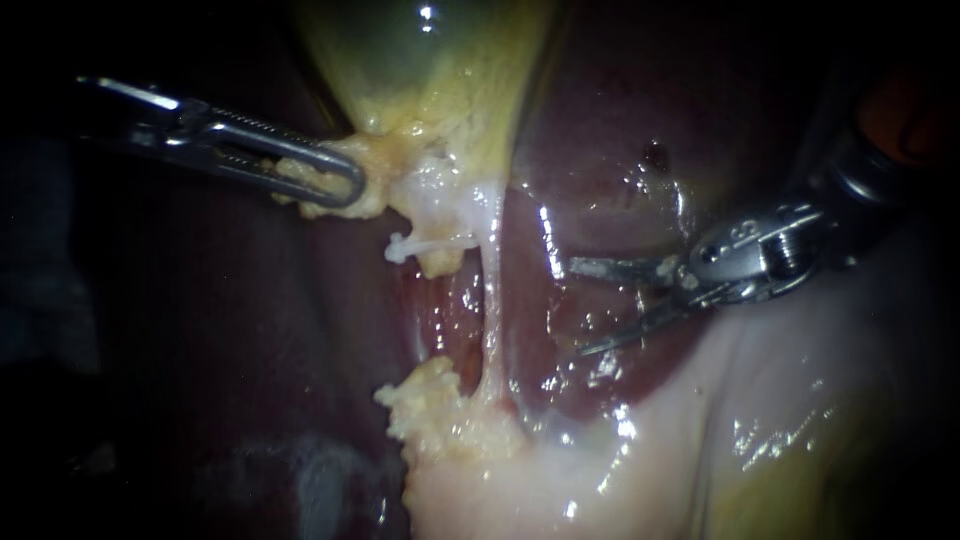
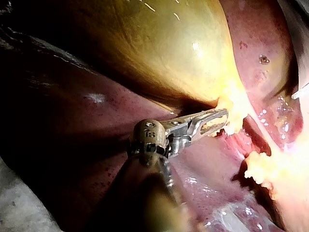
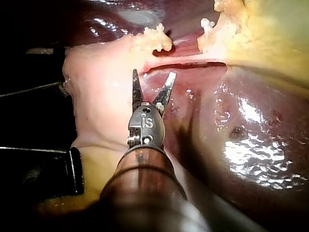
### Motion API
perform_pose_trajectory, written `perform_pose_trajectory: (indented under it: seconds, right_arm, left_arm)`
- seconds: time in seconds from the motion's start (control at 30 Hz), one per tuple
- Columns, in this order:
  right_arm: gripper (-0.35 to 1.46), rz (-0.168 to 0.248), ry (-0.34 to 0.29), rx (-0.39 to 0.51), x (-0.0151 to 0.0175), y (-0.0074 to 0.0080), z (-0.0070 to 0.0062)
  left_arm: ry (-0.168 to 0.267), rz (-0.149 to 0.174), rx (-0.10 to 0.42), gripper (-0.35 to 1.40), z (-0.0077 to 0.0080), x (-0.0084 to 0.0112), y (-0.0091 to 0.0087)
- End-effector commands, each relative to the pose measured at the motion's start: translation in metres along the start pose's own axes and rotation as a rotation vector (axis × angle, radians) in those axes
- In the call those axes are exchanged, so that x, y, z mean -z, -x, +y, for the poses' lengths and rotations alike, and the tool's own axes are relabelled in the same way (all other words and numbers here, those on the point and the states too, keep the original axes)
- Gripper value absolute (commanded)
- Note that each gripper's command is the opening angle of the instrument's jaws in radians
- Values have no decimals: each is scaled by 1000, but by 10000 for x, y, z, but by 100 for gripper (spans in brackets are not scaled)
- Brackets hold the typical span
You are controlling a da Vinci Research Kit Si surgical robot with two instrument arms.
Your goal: Go back from the cut left tube
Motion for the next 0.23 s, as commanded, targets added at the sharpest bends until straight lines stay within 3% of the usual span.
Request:
perform_pose_trajectory:
  seconds: [0.03, 0.23]
  right_arm:
    - [143, 0, 0, 0, 0, 0, 0]
    - [143, 0, 0, 0, 0, 0, 0]
  left_arm:
    - [-1, 0, 1, -35, 1, 0, 0]
    - [0, 0, 1, -35, 0, 1, 0]
